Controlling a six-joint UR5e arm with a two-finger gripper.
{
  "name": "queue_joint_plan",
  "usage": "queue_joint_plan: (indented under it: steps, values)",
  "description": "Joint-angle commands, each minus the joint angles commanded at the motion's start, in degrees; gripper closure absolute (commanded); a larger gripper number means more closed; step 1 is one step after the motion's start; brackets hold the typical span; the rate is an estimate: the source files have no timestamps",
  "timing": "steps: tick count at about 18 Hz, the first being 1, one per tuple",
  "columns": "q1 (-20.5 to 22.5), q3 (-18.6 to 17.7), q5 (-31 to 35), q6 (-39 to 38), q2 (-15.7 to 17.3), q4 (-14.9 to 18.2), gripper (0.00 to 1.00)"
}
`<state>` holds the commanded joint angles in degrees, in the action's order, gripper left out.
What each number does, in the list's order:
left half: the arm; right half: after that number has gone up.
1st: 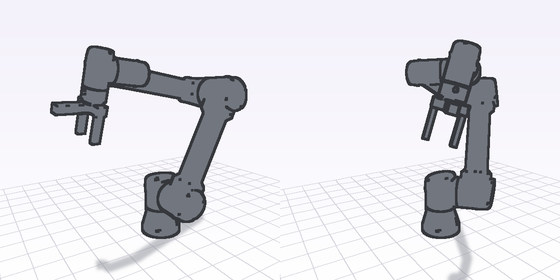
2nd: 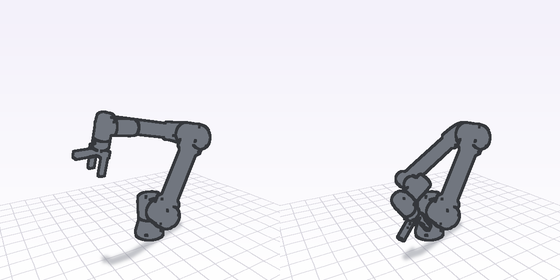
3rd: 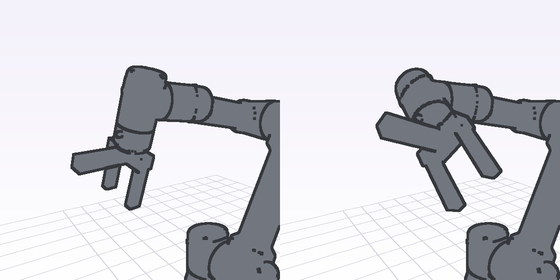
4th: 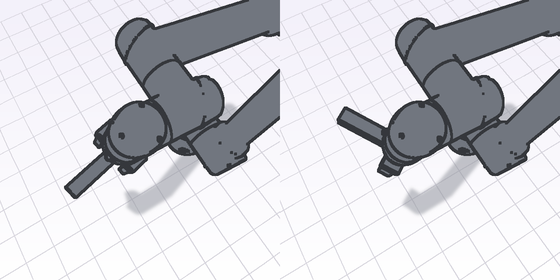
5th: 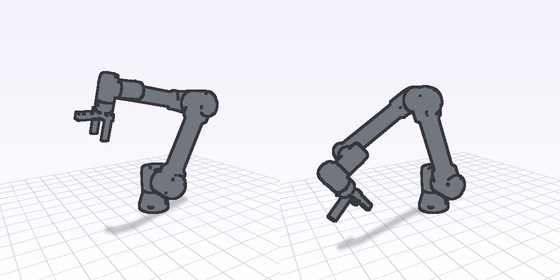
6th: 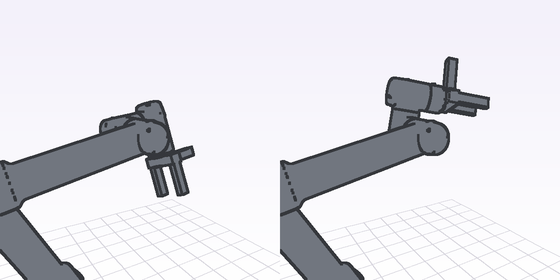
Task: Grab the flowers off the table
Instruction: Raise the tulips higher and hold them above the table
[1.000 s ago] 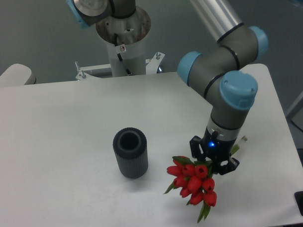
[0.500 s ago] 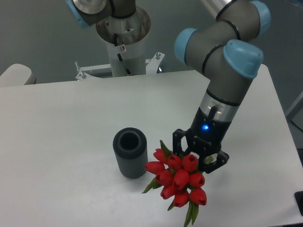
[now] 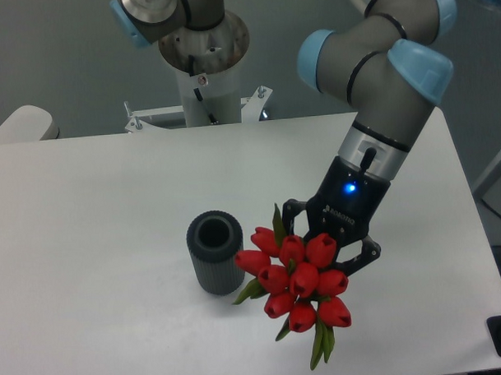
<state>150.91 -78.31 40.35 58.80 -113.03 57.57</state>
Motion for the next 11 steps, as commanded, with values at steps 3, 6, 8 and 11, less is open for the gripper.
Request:
queue_joint_plan:
  steps: [3, 6, 8, 11]
  values:
    - [0.2, 0.2, -2.7, 0.0, -0.4, -1.8, 0.63]
    - [0.3, -0.1, -3.1, 0.4, -0.6, -3.3, 0.63]
    - [0.5, -0.5, -3.1, 0.6, -0.3, -3.5, 0.63]
    - [0.5, -0.7, -3.1, 0.7, -0.2, -3.5, 0.63]
